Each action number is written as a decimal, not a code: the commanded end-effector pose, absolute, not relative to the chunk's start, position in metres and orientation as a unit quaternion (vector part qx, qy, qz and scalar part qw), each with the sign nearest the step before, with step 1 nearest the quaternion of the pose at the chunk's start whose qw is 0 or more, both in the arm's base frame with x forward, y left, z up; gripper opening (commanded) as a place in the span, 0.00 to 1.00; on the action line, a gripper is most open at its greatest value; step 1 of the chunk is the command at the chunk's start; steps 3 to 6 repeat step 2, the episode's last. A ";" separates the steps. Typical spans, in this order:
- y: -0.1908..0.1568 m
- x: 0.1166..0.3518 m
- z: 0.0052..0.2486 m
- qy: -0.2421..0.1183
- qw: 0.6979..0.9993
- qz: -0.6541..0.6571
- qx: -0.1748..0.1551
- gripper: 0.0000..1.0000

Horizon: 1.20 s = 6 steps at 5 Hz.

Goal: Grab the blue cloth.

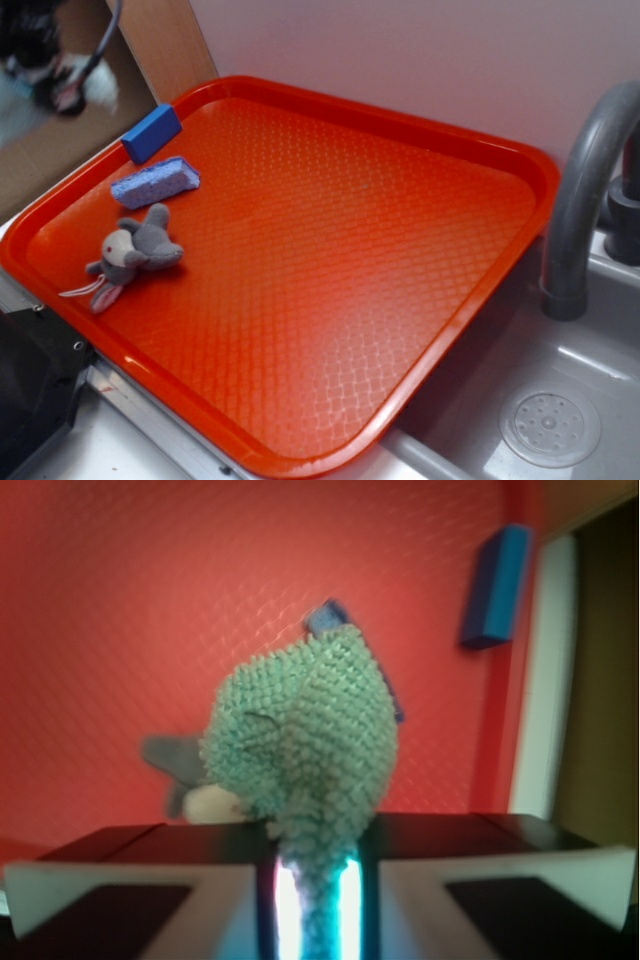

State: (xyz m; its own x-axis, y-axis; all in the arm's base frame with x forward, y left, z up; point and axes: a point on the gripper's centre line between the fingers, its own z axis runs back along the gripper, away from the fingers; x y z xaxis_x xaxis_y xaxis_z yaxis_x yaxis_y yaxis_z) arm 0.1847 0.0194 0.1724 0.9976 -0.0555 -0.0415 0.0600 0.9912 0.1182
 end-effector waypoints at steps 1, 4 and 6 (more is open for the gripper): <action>-0.041 0.216 0.215 -0.015 0.997 -0.058 0.054 0.00; -0.039 0.216 0.213 -0.027 0.996 -0.067 0.048 0.00; -0.039 0.216 0.213 -0.027 0.996 -0.067 0.048 0.00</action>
